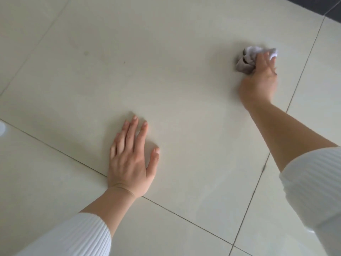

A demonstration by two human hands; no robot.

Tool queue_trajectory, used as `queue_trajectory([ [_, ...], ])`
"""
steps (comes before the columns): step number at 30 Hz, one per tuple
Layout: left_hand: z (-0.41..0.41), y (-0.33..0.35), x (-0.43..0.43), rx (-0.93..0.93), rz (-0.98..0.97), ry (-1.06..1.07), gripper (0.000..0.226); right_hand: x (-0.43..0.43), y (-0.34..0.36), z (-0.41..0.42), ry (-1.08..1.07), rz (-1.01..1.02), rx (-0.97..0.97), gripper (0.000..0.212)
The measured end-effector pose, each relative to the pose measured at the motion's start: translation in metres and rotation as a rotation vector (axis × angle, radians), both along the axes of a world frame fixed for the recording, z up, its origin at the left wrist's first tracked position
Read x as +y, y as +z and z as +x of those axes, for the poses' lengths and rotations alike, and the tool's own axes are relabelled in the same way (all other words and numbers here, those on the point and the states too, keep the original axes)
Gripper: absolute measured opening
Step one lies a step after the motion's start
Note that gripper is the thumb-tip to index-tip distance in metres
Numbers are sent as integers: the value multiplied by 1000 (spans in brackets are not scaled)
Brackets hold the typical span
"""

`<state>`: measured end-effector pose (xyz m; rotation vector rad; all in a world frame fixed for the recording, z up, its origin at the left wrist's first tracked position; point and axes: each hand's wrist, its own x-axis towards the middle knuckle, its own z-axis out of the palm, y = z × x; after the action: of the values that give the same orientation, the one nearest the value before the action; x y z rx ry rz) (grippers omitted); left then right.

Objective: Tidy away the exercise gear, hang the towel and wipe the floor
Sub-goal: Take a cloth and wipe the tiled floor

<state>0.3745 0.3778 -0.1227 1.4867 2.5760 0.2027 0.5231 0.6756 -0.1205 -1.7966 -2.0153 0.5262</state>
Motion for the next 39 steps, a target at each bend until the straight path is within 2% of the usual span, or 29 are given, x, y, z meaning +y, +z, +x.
queue_trajectory([
  [3,-1,0,0,1,-2,-3,65,-28,-1,-34,197,12,50,57],
  [7,0,0,-1,-4,-8,1,66,-110,-4,-50,686,-27,161,60],
  [11,-1,0,1,-26,-5,7,65,-128,-2,-11,1103,-38,39,56],
  [12,-1,0,0,-25,-2,8,65,-114,-1,0,1103,-1,5,57],
  [13,-1,0,0,-24,2,5,65,-98,-1,10,1006,10,-13,60],
  [17,-2,-3,0,-23,17,-13,64,-39,7,19,222,-45,-57,60],
  [19,-2,-5,0,-30,23,-8,64,-45,7,-5,74,-61,-69,62],
  [21,-2,-7,0,-37,31,-10,64,-71,4,-31,97,-71,-36,70],
  [24,-3,-7,1,-65,67,-26,66,-126,2,-46,284,-69,21,77],
  [28,-5,-4,-1,-181,124,-46,68,-176,3,-38,441,-109,-19,69],
  [34,-73,11,0,-153,99,-452,65,-274,7,-48,425,-125,-13,72],
  [39,-152,7,-17,-53,64,-544,70,-365,4,-53,536,-83,5,70],
])
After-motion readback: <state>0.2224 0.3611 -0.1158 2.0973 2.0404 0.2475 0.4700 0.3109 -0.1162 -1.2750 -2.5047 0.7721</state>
